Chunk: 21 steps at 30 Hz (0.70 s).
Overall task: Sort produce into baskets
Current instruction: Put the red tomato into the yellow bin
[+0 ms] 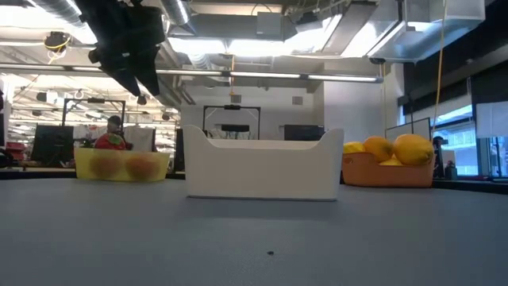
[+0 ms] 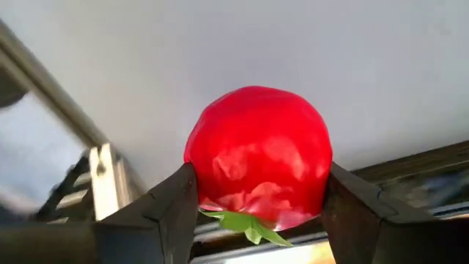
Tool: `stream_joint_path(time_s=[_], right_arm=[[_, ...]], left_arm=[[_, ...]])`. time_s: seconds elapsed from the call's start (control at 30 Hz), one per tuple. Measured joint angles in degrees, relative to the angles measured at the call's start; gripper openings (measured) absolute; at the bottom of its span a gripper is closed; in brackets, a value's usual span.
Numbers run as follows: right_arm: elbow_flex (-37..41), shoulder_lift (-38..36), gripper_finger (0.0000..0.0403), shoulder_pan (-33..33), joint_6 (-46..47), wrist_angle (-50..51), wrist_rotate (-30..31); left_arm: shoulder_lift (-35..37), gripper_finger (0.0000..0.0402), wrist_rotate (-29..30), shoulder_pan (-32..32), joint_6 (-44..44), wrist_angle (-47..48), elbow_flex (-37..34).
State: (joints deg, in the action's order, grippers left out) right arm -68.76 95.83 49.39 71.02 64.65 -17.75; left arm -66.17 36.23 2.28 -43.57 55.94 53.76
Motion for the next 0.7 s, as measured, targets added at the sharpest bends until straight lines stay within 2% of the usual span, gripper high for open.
stream_joint_path(time_s=[0.23, 0.43, 0.7], right_arm=[[-8.1, -0.09, 0.0229, -4.59, -7.99, 11.13, 20.61], [-9.32, -0.11, 0.0229, -8.1, -14.69, 11.47, 39.24], [-9.32, -0.11, 0.0229, -11.97, -21.97, 9.53, 52.5]], left_arm=[[0.0, 0.0349, 0.0, 0.5, -0.17, -0.06, 0.0], [0.01, 0.0349, -0.31, 3.71, 4.31, -5.28, 0.0], [0.02, 0.0349, -2.97, 9.7, 11.7, -17.05, 0.0]])
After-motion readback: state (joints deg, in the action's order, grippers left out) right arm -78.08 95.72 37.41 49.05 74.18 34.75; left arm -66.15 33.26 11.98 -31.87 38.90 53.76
